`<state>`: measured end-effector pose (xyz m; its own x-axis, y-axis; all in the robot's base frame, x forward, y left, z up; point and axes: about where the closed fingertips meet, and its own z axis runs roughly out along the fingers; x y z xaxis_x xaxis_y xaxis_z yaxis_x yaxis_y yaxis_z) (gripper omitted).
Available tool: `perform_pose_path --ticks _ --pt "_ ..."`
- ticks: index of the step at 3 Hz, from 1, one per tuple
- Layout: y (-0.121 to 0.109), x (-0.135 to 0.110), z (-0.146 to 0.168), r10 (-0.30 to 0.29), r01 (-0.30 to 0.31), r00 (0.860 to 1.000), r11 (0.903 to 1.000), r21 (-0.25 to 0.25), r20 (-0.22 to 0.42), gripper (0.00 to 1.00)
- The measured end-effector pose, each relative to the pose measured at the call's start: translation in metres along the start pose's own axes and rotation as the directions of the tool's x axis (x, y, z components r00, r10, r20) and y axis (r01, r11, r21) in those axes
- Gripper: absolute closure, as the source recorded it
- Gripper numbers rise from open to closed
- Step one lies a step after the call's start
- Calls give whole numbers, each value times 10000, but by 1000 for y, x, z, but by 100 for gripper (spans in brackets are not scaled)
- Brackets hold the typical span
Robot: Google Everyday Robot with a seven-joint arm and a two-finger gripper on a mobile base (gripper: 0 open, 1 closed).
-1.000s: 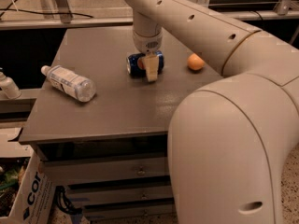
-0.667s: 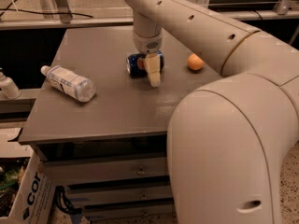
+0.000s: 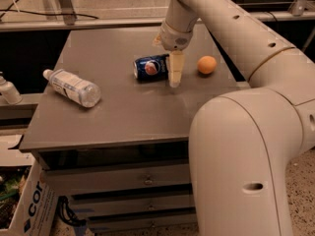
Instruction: Knock pepsi can over
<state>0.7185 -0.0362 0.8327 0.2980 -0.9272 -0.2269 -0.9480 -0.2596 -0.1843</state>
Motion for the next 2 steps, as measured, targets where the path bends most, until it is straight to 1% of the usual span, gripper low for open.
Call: perform_pose_path --ticks 1,2 --pt "6 24 -31 725 -848 9726 9953 465 2210 0" --pt "12 32 -74 988 -1647 8932 9796 1147 4386 0"
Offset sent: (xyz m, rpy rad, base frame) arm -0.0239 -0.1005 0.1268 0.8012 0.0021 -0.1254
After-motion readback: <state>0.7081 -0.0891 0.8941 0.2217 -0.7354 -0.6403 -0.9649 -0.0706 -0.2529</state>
